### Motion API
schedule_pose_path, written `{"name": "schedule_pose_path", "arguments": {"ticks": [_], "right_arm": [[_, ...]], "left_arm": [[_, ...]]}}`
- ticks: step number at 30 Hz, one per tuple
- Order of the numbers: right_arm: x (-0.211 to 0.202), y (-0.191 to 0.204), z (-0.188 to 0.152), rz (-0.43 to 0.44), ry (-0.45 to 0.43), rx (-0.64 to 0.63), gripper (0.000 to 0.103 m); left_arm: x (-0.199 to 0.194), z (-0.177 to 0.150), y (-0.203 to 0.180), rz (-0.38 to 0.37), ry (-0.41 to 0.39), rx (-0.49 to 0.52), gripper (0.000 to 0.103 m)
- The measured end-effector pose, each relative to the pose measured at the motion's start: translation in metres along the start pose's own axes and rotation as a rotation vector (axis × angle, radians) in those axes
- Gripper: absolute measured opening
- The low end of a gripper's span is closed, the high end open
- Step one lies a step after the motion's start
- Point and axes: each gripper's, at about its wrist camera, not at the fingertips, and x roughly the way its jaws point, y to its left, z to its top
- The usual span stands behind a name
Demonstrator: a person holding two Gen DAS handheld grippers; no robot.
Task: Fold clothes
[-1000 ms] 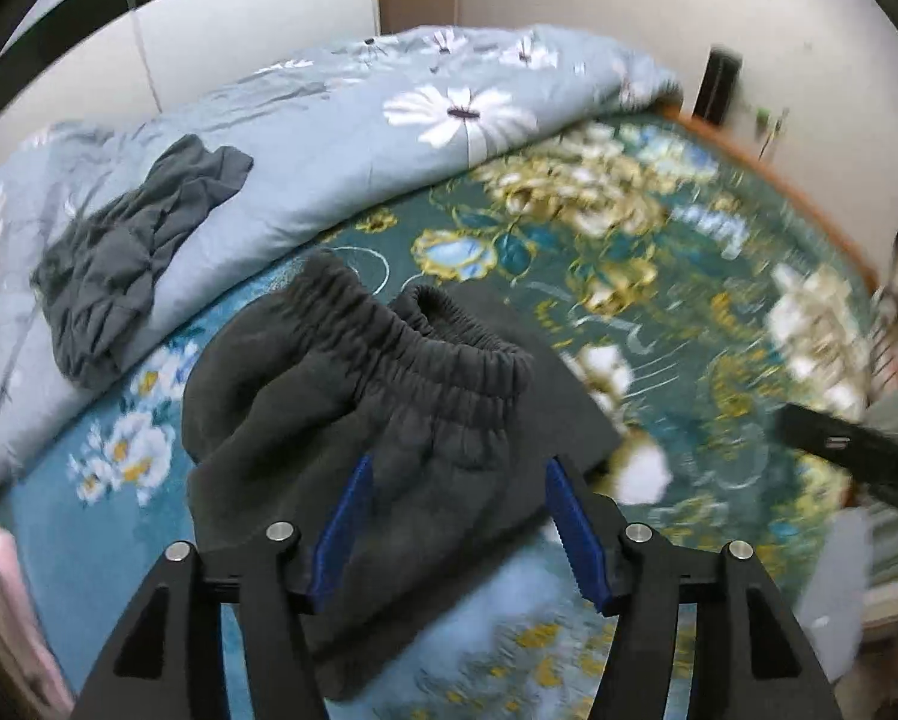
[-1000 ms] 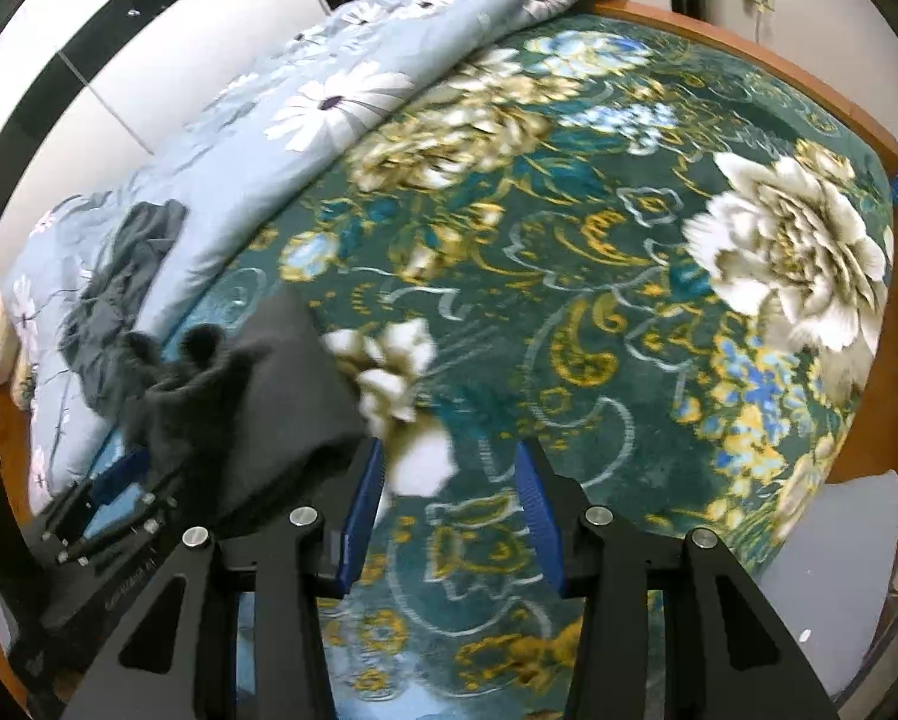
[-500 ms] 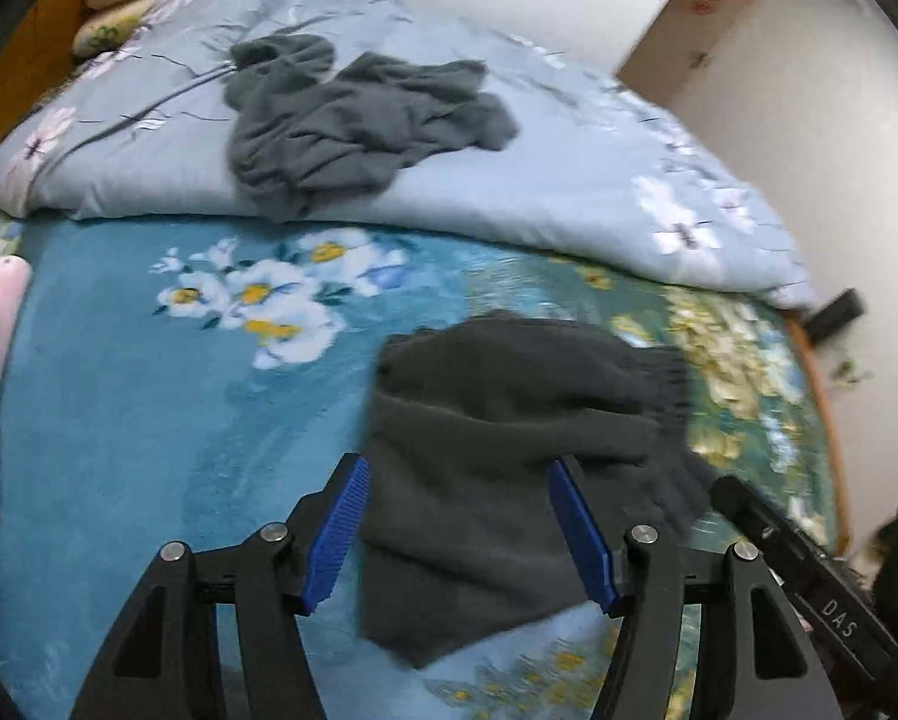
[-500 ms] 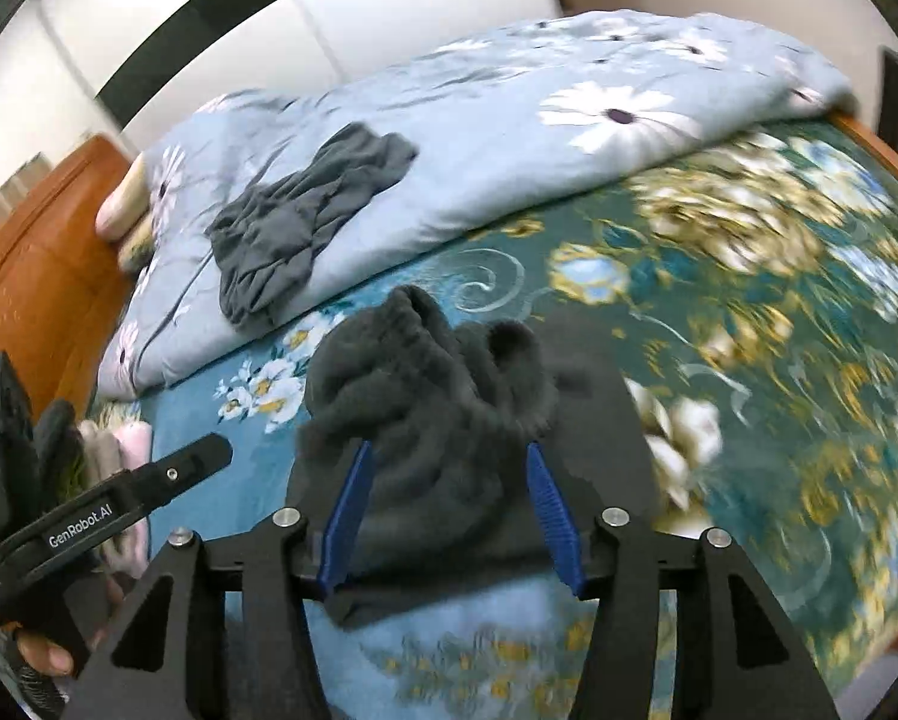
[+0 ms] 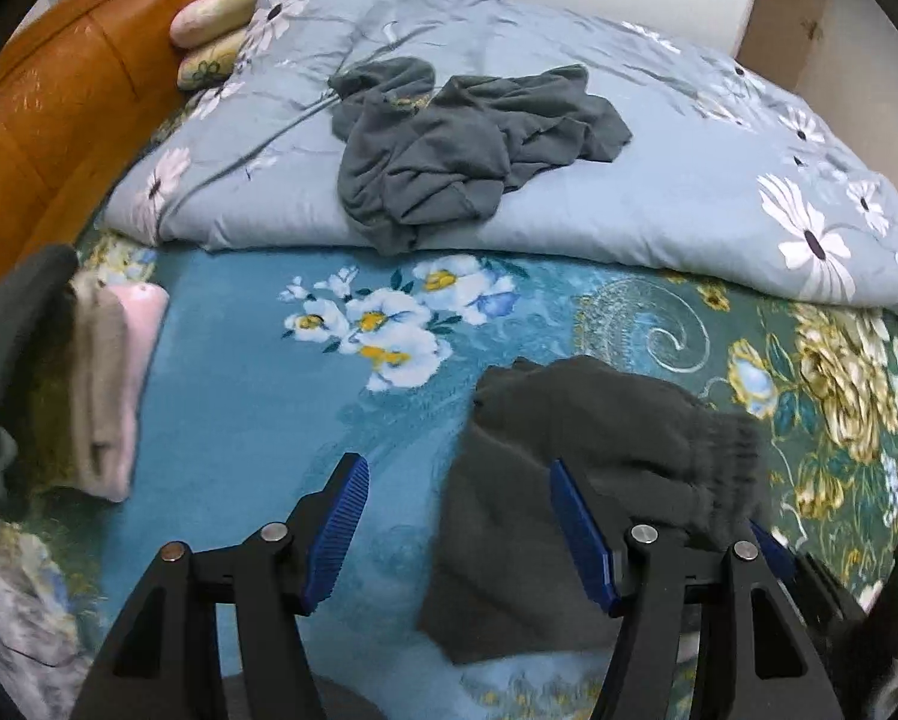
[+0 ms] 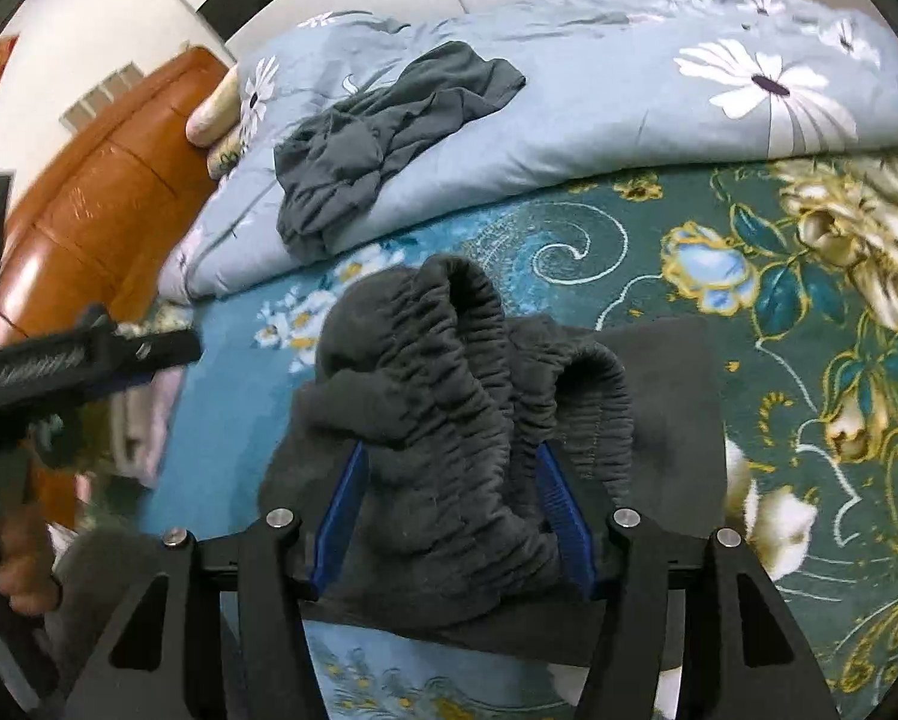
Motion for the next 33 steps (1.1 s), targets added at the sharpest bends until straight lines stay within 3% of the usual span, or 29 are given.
{"name": "schedule_pose_path", "arguments": {"ticks": [5,9,13,14,15,16,19,23,28,33], "right_arm": [[0.001,0.003,0.006,-0.005,0.01,0.036,0.06],[0.003,0.005,0.007,-0.019,0.012,0.067,0.058],[-0.003,0.01,-0.012,-0.15,-0.013,0.119,0.037],[-0.008,0.008,-0.016,-0.147,-0.02,0.173,0.035],[-0.013,0.006,-0.019,-0.148,-0.02,0.229,0.016],[-0.018,0.004,-0.021,-0.15,-0.017,0.288,0.016],[-0.026,0.021,-0.015,-0.213,-0.012,0.302,0.015],[-0.035,0.052,-0.005,-0.269,-0.026,0.275,0.013],[-0.065,0.091,0.006,-0.211,-0.092,0.136,0.011],[-0.086,0.069,0.004,-0.199,-0.145,0.189,0.011]], "left_arm": [[-0.007,-0.006,0.0,-0.073,-0.03,0.112,0.067],[0.012,-0.04,0.022,-0.194,-0.046,0.199,0.067],[0.014,-0.07,0.057,-0.337,0.042,0.177,0.067],[0.008,-0.076,0.065,-0.359,0.047,0.174,0.067],[0.001,-0.081,0.074,-0.393,0.03,0.169,0.067],[-0.005,-0.084,0.08,-0.427,0.002,0.167,0.067],[-0.007,-0.085,0.089,-0.461,-0.02,0.163,0.067],[0.0,-0.086,0.103,-0.517,0.012,0.09,0.067],[0.014,-0.083,0.111,-0.546,0.026,0.05,0.067],[0.044,-0.081,0.114,-0.545,0.08,-0.014,0.067]]}}
